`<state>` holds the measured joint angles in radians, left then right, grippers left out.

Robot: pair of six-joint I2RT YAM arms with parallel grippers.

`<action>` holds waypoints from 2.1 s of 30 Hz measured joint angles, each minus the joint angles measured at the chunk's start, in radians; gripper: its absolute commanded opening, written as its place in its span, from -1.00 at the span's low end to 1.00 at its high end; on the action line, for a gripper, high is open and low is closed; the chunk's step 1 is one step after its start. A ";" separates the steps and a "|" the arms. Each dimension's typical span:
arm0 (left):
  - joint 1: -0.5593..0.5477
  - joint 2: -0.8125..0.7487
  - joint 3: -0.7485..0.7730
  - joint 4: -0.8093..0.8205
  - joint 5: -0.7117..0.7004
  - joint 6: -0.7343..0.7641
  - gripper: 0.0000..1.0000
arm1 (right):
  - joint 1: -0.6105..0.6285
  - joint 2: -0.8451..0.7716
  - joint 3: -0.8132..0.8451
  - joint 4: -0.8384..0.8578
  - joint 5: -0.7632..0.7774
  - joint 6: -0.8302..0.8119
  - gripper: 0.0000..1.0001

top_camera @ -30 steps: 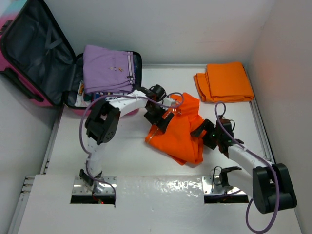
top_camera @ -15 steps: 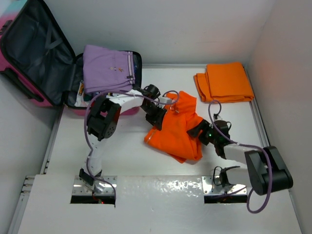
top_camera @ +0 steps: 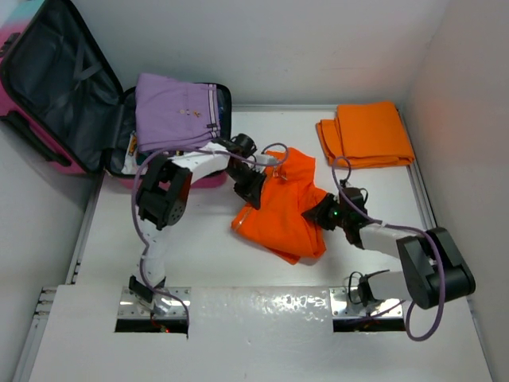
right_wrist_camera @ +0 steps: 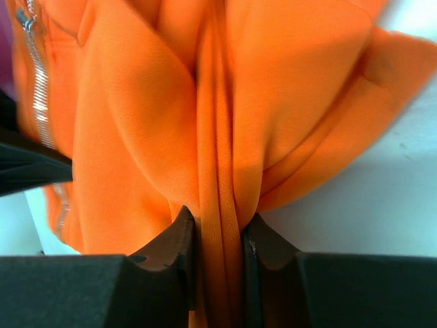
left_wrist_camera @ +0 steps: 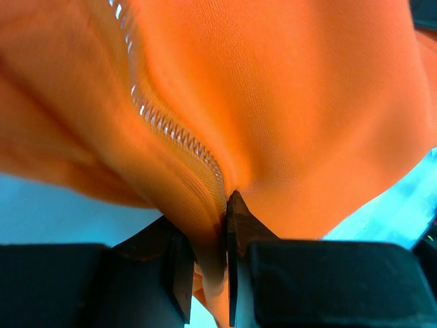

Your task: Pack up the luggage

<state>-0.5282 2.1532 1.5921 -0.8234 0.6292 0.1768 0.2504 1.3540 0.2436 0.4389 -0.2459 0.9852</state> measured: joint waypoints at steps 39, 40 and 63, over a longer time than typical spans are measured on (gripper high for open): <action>0.508 -0.454 0.389 -0.108 -0.302 0.073 -1.00 | 0.279 0.655 1.673 -0.490 -0.053 -0.083 -1.00; 0.551 -0.454 0.405 -0.108 -0.310 0.074 -1.00 | 0.292 0.750 1.796 -0.485 -0.061 -0.066 -1.00; 0.744 -0.164 0.314 0.021 -0.511 0.075 -0.12 | 0.366 1.190 1.985 -0.391 0.167 0.031 0.98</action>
<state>0.2161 1.9892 1.9064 -0.8021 0.1181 0.2520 0.6163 2.5439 2.2288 0.0479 -0.0792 1.0161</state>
